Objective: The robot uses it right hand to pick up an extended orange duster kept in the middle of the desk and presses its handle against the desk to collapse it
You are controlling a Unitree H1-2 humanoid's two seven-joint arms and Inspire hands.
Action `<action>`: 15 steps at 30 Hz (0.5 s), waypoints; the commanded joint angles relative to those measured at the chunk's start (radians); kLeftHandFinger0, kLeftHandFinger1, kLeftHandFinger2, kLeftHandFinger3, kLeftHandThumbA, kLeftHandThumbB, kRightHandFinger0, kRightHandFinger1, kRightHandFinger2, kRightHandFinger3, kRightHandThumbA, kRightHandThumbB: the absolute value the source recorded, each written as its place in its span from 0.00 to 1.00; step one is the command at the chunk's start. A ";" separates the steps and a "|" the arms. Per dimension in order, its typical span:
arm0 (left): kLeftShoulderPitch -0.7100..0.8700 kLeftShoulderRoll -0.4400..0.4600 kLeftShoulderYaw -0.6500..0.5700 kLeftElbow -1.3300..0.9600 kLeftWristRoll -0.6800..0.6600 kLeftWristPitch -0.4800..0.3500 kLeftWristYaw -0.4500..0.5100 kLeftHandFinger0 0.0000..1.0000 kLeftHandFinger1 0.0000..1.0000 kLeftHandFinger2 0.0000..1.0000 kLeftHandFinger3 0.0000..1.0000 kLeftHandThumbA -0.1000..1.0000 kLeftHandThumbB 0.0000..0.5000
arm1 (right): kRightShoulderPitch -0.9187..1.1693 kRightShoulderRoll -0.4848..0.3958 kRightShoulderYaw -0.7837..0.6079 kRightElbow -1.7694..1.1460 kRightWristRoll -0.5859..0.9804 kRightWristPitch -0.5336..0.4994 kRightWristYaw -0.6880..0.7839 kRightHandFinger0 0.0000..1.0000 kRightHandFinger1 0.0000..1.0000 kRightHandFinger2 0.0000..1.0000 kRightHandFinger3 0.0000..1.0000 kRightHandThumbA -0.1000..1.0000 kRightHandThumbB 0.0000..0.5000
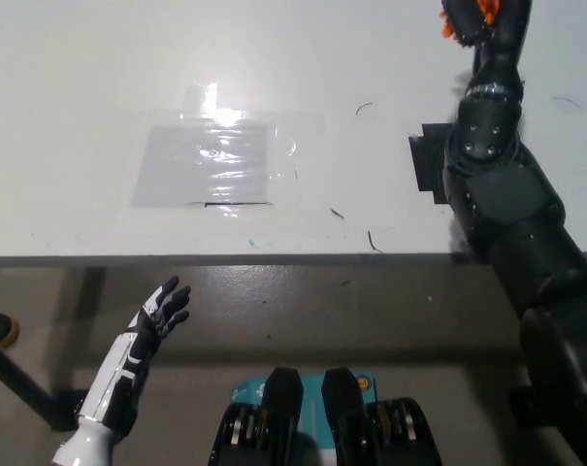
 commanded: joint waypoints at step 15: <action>-0.007 0.007 0.001 -0.020 0.007 -0.044 -0.005 1.00 1.00 1.00 1.00 1.00 0.27 | 0.084 -0.075 0.027 0.193 0.013 0.086 0.254 0.12 0.33 0.60 0.28 0.00 0.14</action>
